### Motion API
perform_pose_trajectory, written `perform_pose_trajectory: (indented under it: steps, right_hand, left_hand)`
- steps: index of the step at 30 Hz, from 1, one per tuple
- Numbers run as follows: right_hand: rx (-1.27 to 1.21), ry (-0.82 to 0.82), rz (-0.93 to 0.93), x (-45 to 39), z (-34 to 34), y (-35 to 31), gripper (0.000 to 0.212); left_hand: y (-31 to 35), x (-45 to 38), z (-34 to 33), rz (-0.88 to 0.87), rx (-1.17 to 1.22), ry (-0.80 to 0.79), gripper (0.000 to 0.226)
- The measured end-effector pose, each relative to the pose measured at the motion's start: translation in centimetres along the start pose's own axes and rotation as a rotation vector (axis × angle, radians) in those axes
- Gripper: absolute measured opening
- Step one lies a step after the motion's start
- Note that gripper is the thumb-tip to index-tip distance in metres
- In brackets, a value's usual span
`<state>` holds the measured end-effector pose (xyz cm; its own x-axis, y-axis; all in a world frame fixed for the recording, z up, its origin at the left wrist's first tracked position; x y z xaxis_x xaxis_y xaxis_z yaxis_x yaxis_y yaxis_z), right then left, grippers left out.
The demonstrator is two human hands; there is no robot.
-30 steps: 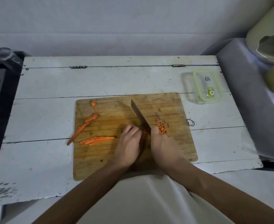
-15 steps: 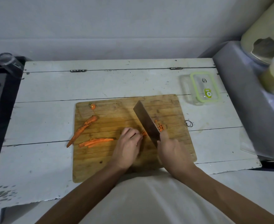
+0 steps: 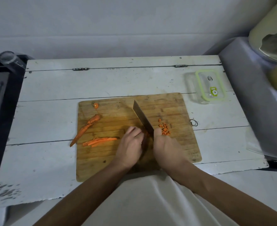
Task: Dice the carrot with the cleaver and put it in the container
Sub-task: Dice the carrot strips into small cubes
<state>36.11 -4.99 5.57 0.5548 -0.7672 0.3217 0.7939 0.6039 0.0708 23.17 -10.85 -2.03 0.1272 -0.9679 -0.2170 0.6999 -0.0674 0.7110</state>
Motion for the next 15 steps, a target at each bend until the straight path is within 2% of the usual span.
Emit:
perform_pose_trajectory:
  steps: [6,10,15]
  right_hand:
    - [-0.071,-0.025,-0.126,-0.7,-0.4,3.7,0.009]
    - [-0.142,-0.02,-0.119,-0.6,0.3,5.3,0.007]
    - [-0.155,0.006,-0.07,1.3,0.9,3.9,0.014]
  left_hand:
    - [-0.4,0.1,-0.5,-0.049,-0.038,0.029,0.011]
    - [-0.4,0.5,-0.2,-0.127,-0.142,0.055,0.017]
    - [-0.8,1.7,0.1,-0.171,-0.13,0.054,0.028]
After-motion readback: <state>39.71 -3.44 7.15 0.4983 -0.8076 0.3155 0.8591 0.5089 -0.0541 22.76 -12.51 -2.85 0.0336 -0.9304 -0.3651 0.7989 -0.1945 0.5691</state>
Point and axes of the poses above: each hand's wrist, its own x-axis away from the middle knuckle, its own z-axis out of the back of the hand, y = z × x, the point moved 1 cm from there along -x, towards the middle knuckle, and after that the axes turned 14 degrees about x, right-handed, at the moved point
